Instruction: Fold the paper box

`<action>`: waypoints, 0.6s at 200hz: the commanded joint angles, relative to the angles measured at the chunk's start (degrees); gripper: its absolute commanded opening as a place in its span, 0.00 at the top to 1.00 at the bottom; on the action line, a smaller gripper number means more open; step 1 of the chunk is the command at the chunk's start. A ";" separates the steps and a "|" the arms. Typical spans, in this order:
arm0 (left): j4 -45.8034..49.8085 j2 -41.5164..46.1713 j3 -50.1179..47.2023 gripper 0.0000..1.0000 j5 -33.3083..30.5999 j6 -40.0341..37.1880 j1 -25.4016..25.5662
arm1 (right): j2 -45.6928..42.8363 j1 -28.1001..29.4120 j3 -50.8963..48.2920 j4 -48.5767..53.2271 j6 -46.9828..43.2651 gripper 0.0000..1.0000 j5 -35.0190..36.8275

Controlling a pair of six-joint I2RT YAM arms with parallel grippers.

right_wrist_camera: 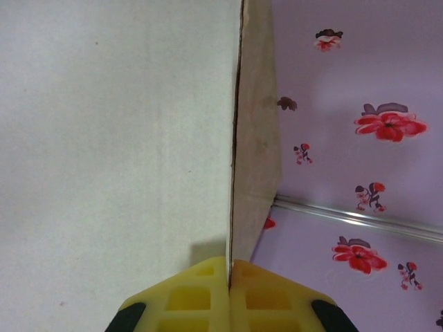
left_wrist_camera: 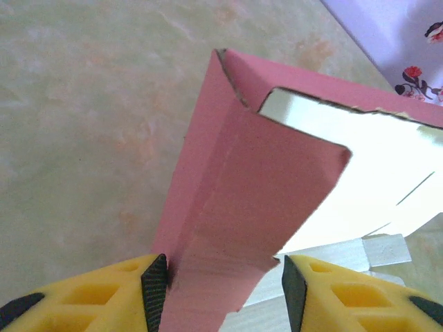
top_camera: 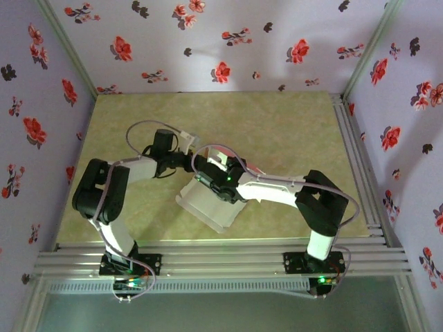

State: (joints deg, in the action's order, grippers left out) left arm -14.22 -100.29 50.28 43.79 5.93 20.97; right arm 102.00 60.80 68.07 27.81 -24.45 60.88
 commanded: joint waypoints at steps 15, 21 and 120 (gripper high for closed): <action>-0.37 3.02 -1.57 0.52 4.37 0.78 -0.36 | -0.66 0.76 -1.26 -2.05 -1.92 1.00 2.28; -0.48 3.16 -1.75 0.52 5.10 0.95 -0.39 | -0.61 0.73 -1.20 -2.14 -1.91 1.00 2.28; 0.42 4.51 -1.85 0.54 8.09 1.48 -2.24 | -1.26 0.71 -1.82 -2.76 -2.18 1.00 1.78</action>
State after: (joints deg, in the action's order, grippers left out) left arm -14.09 -98.13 48.62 49.17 6.59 19.86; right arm 102.00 61.10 67.42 25.26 -25.56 61.78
